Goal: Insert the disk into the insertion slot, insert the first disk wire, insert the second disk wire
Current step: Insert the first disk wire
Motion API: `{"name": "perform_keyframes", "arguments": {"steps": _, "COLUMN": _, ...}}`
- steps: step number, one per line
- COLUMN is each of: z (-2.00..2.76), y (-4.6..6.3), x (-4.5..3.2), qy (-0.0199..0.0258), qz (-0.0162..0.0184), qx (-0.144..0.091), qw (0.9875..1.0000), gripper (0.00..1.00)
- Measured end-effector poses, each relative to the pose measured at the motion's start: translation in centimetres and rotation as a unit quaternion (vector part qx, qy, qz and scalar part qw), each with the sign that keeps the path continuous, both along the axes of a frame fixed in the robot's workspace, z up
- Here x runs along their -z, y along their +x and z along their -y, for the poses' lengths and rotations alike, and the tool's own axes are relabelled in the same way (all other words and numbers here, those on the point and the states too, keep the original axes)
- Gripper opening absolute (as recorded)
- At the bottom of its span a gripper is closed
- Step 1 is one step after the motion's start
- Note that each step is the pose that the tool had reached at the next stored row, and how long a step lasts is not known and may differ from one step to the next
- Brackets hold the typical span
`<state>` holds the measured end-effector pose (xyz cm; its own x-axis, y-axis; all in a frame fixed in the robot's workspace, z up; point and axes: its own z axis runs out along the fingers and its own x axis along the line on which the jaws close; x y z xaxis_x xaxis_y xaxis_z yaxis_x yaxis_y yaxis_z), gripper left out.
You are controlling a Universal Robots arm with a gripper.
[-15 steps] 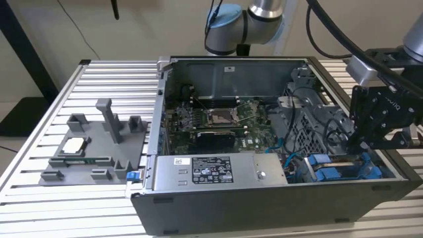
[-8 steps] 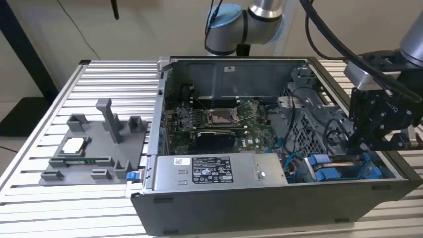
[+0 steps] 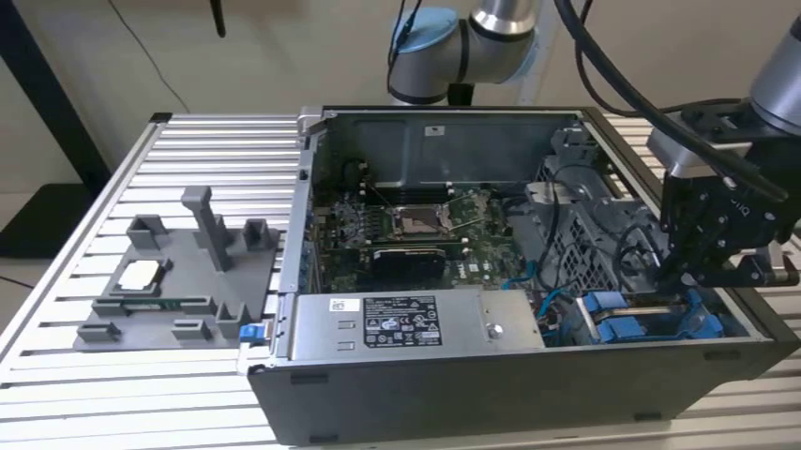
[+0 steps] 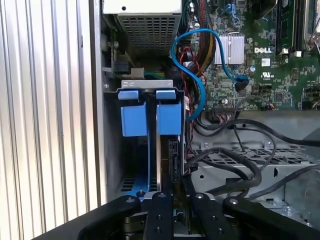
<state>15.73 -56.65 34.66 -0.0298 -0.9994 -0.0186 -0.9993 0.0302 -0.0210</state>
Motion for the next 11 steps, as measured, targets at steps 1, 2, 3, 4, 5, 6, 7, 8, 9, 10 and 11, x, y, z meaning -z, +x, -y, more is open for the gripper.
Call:
{"name": "perform_keyframes", "arguments": {"steps": 1, "z": -0.02, "y": -0.05, "x": 0.05, "qy": 0.0000, "qz": 0.0010, "qx": 0.000, "qw": 1.0000, "gripper": 0.19}}
{"name": "perform_keyframes", "arguments": {"steps": 2, "z": -0.02, "y": -0.12, "x": 0.11, "qy": 0.0001, "qz": 0.0016, "qx": 0.000, "qw": 1.0000, "gripper": 0.19}}
{"name": "perform_keyframes", "arguments": {"steps": 3, "z": -0.02, "y": -0.19, "x": 0.15, "qy": 0.0001, "qz": 0.0021, "qx": 0.000, "qw": 1.0000, "gripper": 0.19}}
{"name": "perform_keyframes", "arguments": {"steps": 4, "z": -0.02, "y": -0.24, "x": 0.19, "qy": 0.0001, "qz": 0.0024, "qx": 0.000, "qw": 1.0000, "gripper": 0.19}}
{"name": "perform_keyframes", "arguments": {"steps": 5, "z": -0.02, "y": -0.27, "x": 0.22, "qy": 0.0000, "qz": 0.0027, "qx": 0.000, "qw": 1.0000, "gripper": 0.19}}
{"name": "perform_keyframes", "arguments": {"steps": 6, "z": -0.03, "y": -0.33, "x": 0.27, "qy": 0.0000, "qz": 0.0030, "qx": 0.000, "qw": 1.0000, "gripper": 0.19}}
{"name": "perform_keyframes", "arguments": {"steps": 7, "z": -0.02, "y": -0.39, "x": 0.33, "qy": -0.0001, "qz": 0.0034, "qx": 0.000, "qw": 1.0000, "gripper": 0.19}}
{"name": "perform_keyframes", "arguments": {"steps": 8, "z": -0.03, "y": -0.42, "x": 0.38, "qy": -0.0001, "qz": 0.0038, "qx": 0.000, "qw": 1.0000, "gripper": 0.19}}
{"name": "perform_keyframes", "arguments": {"steps": 9, "z": -0.03, "y": -0.43, "x": 0.42, "qy": -0.0001, "qz": 0.0041, "qx": 0.000, "qw": 1.0000, "gripper": 0.19}}
{"name": "perform_keyframes", "arguments": {"steps": 10, "z": -0.03, "y": -0.43, "x": 0.46, "qy": 0.0000, "qz": 0.0044, "qx": 0.000, "qw": 1.0000, "gripper": 0.19}}
{"name": "perform_keyframes", "arguments": {"steps": 11, "z": -0.04, "y": -0.44, "x": 0.50, "qy": 0.0000, "qz": 0.0046, "qx": 0.000, "qw": 1.0000, "gripper": 0.19}}
